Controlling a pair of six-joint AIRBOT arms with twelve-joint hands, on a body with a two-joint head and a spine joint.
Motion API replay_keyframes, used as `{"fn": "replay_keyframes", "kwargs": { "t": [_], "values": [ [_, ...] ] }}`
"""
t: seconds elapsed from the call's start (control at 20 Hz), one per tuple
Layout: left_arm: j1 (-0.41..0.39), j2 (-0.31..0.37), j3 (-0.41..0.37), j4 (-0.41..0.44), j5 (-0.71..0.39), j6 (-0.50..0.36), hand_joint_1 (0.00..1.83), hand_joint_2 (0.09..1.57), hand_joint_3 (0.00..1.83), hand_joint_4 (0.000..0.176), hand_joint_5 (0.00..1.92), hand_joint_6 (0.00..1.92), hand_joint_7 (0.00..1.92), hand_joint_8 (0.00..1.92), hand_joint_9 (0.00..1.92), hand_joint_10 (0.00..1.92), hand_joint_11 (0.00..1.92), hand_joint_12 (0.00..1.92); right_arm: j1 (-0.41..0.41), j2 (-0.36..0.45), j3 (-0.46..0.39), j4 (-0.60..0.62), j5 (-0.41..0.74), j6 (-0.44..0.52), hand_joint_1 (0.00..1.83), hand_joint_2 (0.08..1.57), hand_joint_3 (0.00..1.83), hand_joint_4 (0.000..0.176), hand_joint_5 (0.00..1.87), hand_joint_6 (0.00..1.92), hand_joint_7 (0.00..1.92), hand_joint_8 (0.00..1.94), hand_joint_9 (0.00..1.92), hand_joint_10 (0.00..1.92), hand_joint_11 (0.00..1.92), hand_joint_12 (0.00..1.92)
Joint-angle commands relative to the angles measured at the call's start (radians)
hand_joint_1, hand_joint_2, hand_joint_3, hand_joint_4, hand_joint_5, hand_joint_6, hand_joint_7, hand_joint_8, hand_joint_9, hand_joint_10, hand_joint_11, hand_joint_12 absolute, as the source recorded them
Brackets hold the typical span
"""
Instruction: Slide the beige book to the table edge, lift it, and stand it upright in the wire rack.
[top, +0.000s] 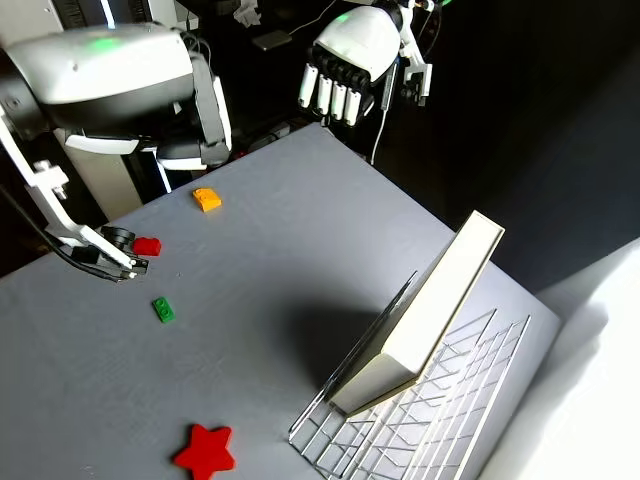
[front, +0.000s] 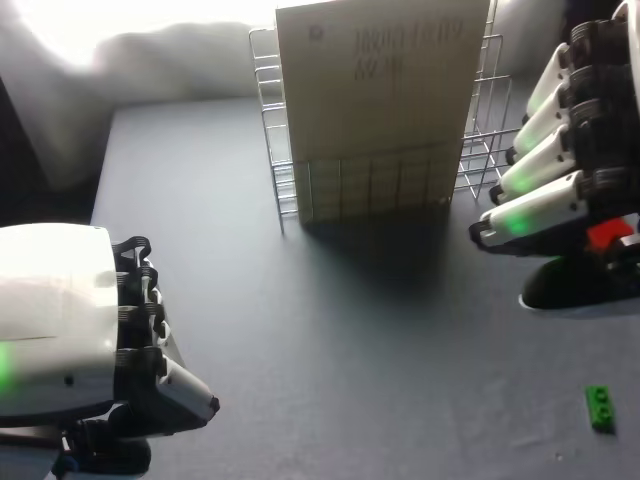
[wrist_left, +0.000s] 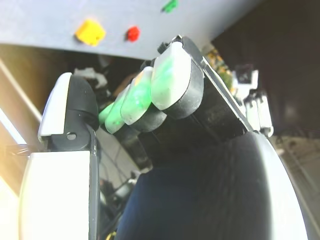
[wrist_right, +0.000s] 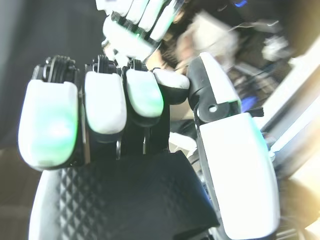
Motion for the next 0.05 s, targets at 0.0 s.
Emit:
{"fn": "replay_keyframes", "kwargs": {
  "t": [0.0],
  "values": [
    [-0.013, 0.004, 0.004, -0.052, -0.074, -0.003, 1.16, 1.24, 0.0, 0.0, 1.27, 1.92, 1.36, 1.92, 1.44, 1.92, 1.44, 1.92, -0.004, 0.002, -0.011, 0.15, 0.052, -0.056, 1.01, 1.32, 0.01, 0.0, 1.22, 1.92, 1.32, 1.94, 1.47, 1.92, 1.61, 1.92]
  ]
}}
